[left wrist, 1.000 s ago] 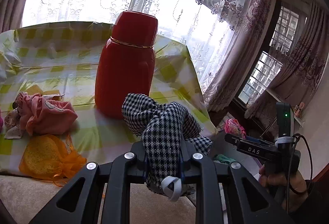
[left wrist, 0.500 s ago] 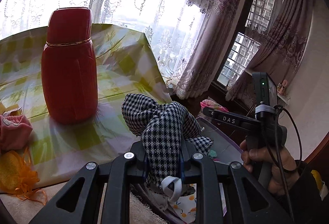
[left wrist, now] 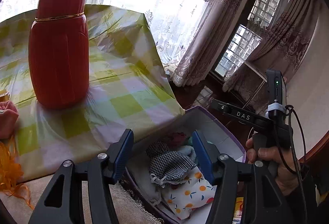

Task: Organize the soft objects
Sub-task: 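Move both grippers back over the bed toward the pink towel and orange mesh bag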

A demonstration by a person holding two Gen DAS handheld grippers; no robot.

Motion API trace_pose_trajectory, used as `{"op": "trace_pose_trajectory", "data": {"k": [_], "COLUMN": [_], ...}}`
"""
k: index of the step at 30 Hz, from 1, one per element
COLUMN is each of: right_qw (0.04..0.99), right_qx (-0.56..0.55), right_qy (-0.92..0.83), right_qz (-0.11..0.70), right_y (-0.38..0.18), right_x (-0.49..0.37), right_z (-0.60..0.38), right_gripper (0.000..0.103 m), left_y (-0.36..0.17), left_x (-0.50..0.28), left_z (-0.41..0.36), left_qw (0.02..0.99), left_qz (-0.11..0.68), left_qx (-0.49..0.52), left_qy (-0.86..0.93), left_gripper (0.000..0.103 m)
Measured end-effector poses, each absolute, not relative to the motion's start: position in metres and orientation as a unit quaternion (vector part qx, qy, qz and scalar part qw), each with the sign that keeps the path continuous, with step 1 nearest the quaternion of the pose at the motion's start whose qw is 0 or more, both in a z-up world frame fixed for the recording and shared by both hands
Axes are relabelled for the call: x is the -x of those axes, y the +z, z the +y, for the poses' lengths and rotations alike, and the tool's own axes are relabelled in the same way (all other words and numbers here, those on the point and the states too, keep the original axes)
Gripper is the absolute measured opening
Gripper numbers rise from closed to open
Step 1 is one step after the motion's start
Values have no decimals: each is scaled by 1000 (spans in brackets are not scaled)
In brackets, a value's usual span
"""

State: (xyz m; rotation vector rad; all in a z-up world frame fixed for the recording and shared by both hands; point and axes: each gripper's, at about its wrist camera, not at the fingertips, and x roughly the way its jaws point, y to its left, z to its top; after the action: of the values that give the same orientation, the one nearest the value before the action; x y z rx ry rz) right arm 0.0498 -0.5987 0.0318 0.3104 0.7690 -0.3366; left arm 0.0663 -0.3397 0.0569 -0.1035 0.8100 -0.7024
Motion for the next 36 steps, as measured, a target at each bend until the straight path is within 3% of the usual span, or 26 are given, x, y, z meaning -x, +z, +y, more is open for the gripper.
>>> {"op": "trace_pose_trajectory", "data": {"k": [6, 14, 18, 28, 36], "right_qw": [905, 925, 936, 946, 942], "right_qx": [-145, -119, -95, -22, 37], "right_qy": [-154, -94, -55, -5, 87], "right_qz": [370, 349, 334, 325, 322], "right_y": [38, 54, 62, 70, 63], "right_x": [-46, -46, -45, -42, -46], "right_z": [-592, -546, -505, -402, -322], "right_gripper": [87, 87, 91, 98, 101], "left_y": [57, 72, 80, 87, 78], "left_x": [-66, -60, -58, -40, -34], "left_z": [-323, -291, -268, -188, -122], "left_qw": [863, 906, 930, 957, 954], "left_qz": [388, 346, 326, 274, 298], "left_qx": [57, 29, 9, -12, -19], "left_qy": [-317, -242, -167, -91, 9], "left_gripper": [62, 82, 87, 87, 87]}}
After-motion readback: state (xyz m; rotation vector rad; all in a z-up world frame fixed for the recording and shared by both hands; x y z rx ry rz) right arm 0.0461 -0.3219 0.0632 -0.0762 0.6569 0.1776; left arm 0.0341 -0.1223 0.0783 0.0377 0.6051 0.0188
